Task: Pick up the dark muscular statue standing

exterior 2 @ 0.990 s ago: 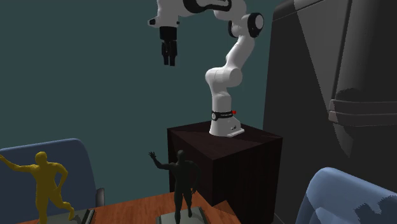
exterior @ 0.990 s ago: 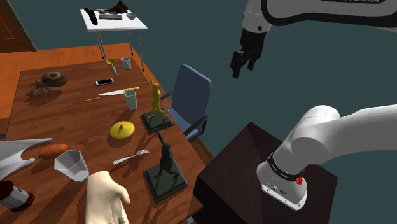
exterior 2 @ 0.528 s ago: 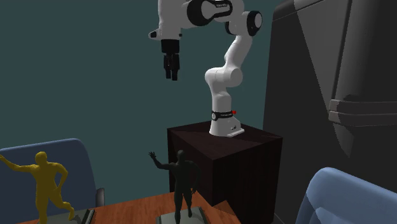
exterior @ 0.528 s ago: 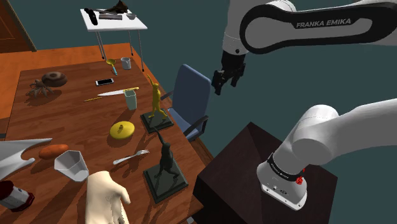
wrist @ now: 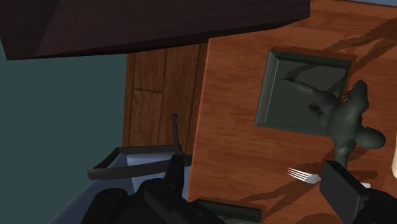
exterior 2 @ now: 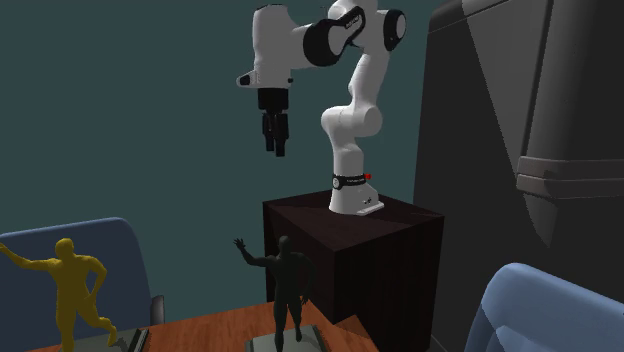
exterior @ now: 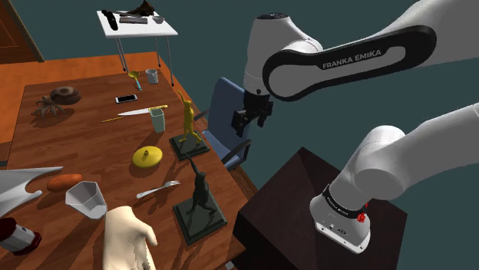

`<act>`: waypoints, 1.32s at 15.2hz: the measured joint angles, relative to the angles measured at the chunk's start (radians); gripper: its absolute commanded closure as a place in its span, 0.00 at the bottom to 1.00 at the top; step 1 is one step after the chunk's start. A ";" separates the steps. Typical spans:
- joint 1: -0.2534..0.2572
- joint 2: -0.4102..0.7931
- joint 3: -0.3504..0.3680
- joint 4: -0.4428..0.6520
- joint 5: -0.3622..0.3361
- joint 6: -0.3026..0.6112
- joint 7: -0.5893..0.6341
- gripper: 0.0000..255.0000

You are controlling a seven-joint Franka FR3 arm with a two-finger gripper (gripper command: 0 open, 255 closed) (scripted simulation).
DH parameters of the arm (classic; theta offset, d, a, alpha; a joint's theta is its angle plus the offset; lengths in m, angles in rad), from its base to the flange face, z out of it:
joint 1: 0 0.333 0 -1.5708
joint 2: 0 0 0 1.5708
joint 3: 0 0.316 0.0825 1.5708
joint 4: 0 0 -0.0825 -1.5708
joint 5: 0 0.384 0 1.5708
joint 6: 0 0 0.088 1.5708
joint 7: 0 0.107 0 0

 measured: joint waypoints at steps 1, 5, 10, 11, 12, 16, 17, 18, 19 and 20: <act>0.006 0.026 0.016 -0.002 0.009 0.031 0.020 0.00; 0.019 0.156 0.072 0.014 0.027 0.158 0.092 0.00; 0.030 0.341 0.144 0.055 0.011 0.316 0.204 0.00; 0.028 0.390 0.156 0.081 -0.006 0.342 0.231 0.00; 0.030 0.423 0.165 0.092 -0.017 0.367 0.254 0.00; 0.050 0.591 0.192 0.180 -0.104 0.452 0.382 0.00; 0.059 0.625 0.193 0.194 -0.126 0.473 0.411 0.00; 0.063 0.638 0.192 0.194 -0.134 0.486 0.422 0.00; 0.067 0.654 0.191 0.196 -0.145 0.499 0.434 0.00; 0.070 0.669 0.187 0.195 -0.156 0.515 0.443 0.00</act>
